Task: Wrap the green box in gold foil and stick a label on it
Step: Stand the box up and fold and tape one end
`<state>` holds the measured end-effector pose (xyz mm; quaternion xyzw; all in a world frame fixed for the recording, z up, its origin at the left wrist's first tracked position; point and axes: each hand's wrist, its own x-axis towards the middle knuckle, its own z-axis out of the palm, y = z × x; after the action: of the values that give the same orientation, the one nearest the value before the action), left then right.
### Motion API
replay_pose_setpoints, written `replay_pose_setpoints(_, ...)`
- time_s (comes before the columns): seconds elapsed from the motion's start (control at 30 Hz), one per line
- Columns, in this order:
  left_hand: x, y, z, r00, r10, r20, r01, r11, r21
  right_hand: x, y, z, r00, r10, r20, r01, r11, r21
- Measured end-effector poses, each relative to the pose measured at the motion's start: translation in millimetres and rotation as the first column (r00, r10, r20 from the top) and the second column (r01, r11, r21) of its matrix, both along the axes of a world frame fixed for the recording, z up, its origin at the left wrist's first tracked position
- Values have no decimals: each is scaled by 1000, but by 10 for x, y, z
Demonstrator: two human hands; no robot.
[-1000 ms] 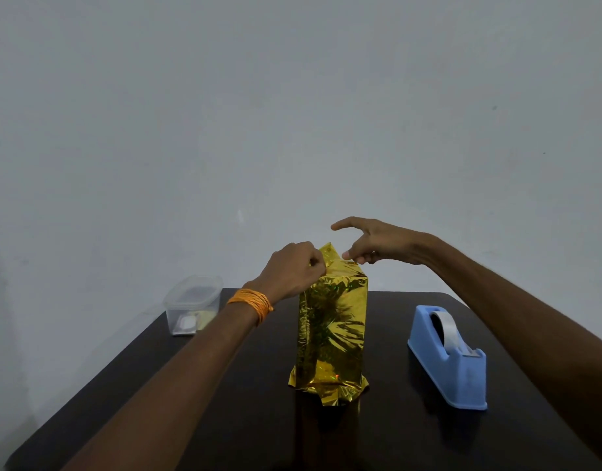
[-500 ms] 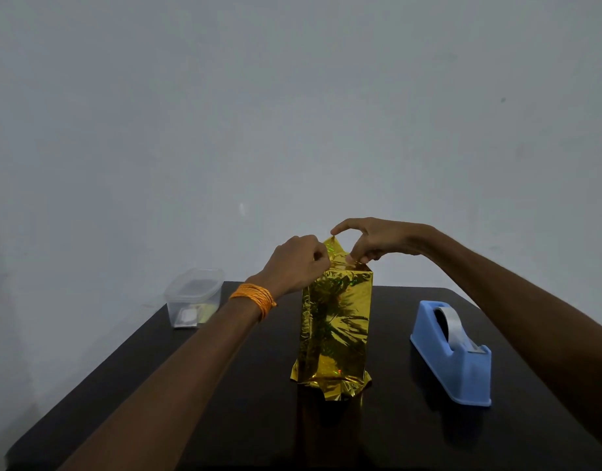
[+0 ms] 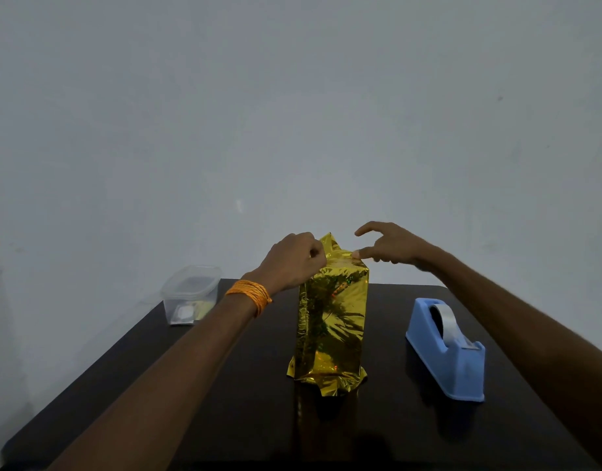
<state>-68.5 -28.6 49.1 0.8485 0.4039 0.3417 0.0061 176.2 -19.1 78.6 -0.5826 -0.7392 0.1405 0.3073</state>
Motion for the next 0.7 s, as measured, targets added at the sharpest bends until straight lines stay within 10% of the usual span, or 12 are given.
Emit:
replay_pose_setpoints(0.3,-1,-17,-1,1000,-4,-8,4,1000,-3,-398,-200,-425,802,-96,-589,-54,971,-232)
replay_pose_setpoints(0.47,-4,-17,-6,1000,-13,-2,13,1000,-8,-383,-194,-521,622,-207,-755,-62,949,-311)
replay_pose_setpoints(0.7,-3,5,-57,1000,-18,7,18,1000,-7,-417,-272,-637,611,-186,-770,-49,961,-271)
